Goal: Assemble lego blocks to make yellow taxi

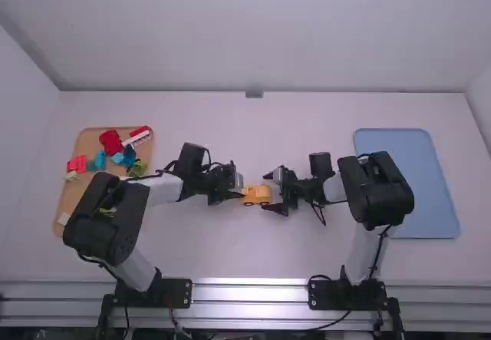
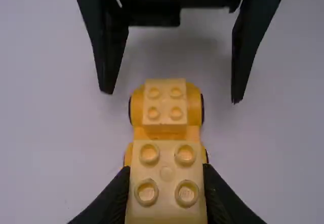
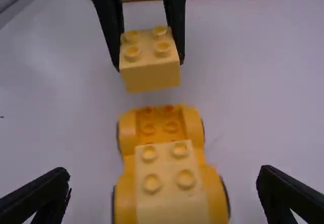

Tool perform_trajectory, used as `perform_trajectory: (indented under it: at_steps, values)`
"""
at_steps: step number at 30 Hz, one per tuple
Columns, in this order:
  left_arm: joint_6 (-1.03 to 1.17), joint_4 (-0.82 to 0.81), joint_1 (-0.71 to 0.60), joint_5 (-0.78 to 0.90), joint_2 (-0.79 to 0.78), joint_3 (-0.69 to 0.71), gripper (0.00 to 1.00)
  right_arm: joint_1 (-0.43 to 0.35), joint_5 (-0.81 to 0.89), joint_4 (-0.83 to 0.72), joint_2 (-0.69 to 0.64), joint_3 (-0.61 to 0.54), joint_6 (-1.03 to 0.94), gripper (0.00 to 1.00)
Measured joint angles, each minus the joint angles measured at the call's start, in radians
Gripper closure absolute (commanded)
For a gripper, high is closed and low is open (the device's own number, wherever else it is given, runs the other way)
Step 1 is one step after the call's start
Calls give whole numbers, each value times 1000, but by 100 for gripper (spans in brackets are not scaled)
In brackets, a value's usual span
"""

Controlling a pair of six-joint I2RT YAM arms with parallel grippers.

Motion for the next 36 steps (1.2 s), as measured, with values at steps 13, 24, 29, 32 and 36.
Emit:
perform_trajectory:
  at_steps: [13,24,29,32,36]
  values:
    - [-101,117,-18,13,90,-20,91,46,-27,-1,119,88,-43,12]
    - [-109,127,-20,63,156,24,91,45,-28,-4,121,87,-40,60]
    - [-110,126,-24,66,156,27,91,45,-32,-37,121,89,-48,60]
    - [-112,129,-38,66,164,27,91,47,-32,-44,121,92,-52,60]
    - [-113,131,-41,84,179,29,90,49,-31,-45,121,95,-56,60]
